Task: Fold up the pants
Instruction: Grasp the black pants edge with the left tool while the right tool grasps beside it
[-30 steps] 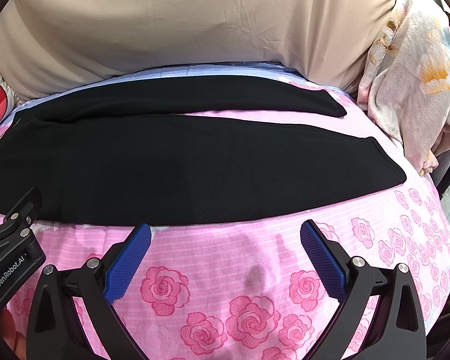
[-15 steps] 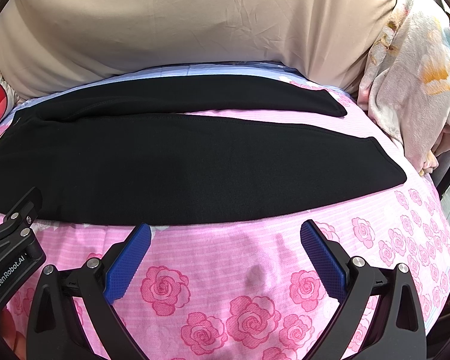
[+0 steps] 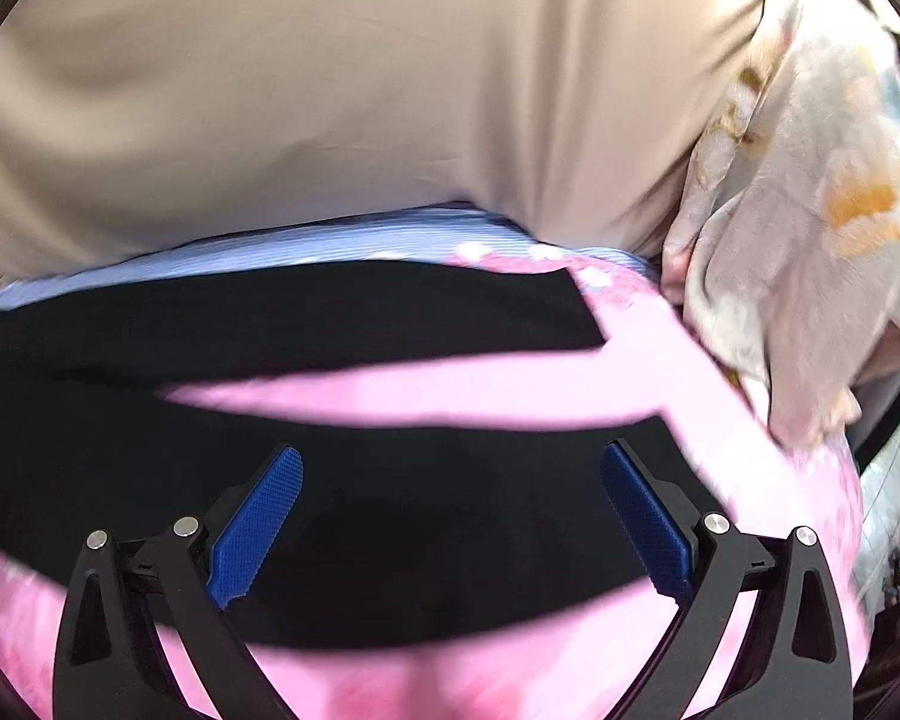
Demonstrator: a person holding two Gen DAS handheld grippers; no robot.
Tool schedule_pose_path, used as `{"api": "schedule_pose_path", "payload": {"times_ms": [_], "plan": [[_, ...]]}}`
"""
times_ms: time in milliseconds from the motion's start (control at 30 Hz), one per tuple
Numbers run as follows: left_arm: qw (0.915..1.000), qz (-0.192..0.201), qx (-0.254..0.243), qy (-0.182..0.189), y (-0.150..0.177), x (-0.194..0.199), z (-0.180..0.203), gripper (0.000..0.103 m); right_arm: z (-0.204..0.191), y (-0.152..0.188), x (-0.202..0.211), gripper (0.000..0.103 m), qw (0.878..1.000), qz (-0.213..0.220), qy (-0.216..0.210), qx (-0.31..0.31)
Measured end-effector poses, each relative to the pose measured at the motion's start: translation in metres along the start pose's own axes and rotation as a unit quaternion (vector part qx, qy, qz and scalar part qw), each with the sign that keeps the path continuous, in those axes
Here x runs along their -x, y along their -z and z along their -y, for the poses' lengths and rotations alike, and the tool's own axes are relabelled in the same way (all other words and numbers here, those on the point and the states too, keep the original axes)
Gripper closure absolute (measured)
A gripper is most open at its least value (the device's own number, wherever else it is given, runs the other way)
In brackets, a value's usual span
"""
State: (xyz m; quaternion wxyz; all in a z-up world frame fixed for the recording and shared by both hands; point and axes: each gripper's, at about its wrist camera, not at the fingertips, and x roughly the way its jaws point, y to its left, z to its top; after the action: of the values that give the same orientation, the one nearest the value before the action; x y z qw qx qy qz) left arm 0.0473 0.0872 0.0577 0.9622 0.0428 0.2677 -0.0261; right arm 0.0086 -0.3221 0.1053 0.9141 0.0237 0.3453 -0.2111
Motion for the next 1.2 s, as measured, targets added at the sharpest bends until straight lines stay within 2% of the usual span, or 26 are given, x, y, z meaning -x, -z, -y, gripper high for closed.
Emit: {"api": "schedule_pose_path", "payload": {"times_ms": [67,133,167,233,333,500,567,700,800,833,867,900,933,967,1000,1033,1100,1167,1200], "plan": [[0.9997,0.007,-0.004,-0.025,-0.021,-0.015,-0.015,0.005,0.017,-0.007,-0.053,0.005,0.999,-0.025,-0.023,-0.009],[0.9989,0.003,-0.015,-0.044,-0.041,-0.041,-0.031,0.005,0.046,-0.031,-0.096,0.006,0.998,-0.049,-0.036,-0.026],[0.9979,-0.008,-0.016,-0.062,-0.051,-0.058,-0.04,0.005,0.058,-0.041,-0.115,0.006,0.997,-0.055,-0.034,-0.035],[0.997,-0.026,-0.011,-0.072,-0.067,-0.088,-0.061,0.005,0.074,-0.055,-0.149,0.006,0.996,-0.064,-0.024,-0.048],[0.9934,-0.052,0.011,-0.102,-0.087,-0.137,-0.095,0.005,0.083,-0.071,-0.189,0.008,0.996,-0.076,-0.021,-0.05],[0.9825,-0.131,0.068,-0.114,-0.106,-0.227,-0.154,0.005,0.082,-0.093,-0.241,0.011,0.994,-0.098,-0.018,-0.048],[0.9797,-0.146,0.083,-0.109,-0.109,-0.253,-0.171,0.005,0.08,-0.097,-0.257,0.011,0.993,-0.105,-0.026,-0.05],[0.975,-0.179,0.087,-0.099,-0.109,-0.3,-0.185,0.005,0.067,-0.101,-0.282,0.01,0.991,-0.127,-0.037,-0.037],[0.968,-0.206,0.081,-0.118,-0.107,-0.337,-0.19,0.005,0.063,-0.101,-0.288,0.011,0.991,-0.124,-0.033,-0.033],[0.9656,-0.214,0.083,-0.123,-0.106,-0.347,-0.194,0.005,0.064,-0.101,-0.288,0.013,0.991,-0.122,-0.035,-0.037],[0.964,-0.22,0.085,-0.124,-0.105,-0.357,-0.196,0.005,0.066,-0.1,-0.287,0.023,0.991,-0.118,-0.041,-0.045],[0.9623,-0.224,0.084,-0.129,-0.105,-0.366,-0.199,0.005,0.067,-0.1,-0.286,0.04,0.991,-0.115,-0.044,-0.048],[0.962,-0.224,0.087,-0.13,-0.106,-0.371,-0.202,0.008,0.067,-0.1,-0.285,0.05,0.991,-0.113,-0.051,-0.05],[0.9641,-0.223,0.093,-0.11,-0.108,-0.375,-0.204,0.023,0.069,-0.099,-0.282,0.073,0.99,-0.111,-0.069,-0.056],[0.9646,-0.226,0.105,-0.085,-0.111,-0.376,-0.206,0.036,0.069,-0.099,-0.28,0.089,0.988,-0.114,-0.089,-0.062],[0.9642,-0.228,0.114,-0.072,-0.113,-0.376,-0.206,0.045,0.067,-0.099,-0.276,0.089,0.986,-0.115,-0.1,-0.063],[0.9639,-0.234,0.117,-0.048,-0.119,-0.372,-0.202,0.079,0.06,-0.1,-0.266,0.091,0.988,-0.108,-0.095,-0.049],[0.9698,-0.215,0.1,-0.058,-0.127,-0.352,-0.194,0.092,0.054,-0.103,-0.252,0.091,0.99,-0.094,-0.098,-0.045],[0.9746,-0.192,0.086,-0.077,-0.133,-0.335,-0.192,0.092,0.055,-0.104,-0.242,0.091,0.99,-0.084,-0.102,-0.048]]}}
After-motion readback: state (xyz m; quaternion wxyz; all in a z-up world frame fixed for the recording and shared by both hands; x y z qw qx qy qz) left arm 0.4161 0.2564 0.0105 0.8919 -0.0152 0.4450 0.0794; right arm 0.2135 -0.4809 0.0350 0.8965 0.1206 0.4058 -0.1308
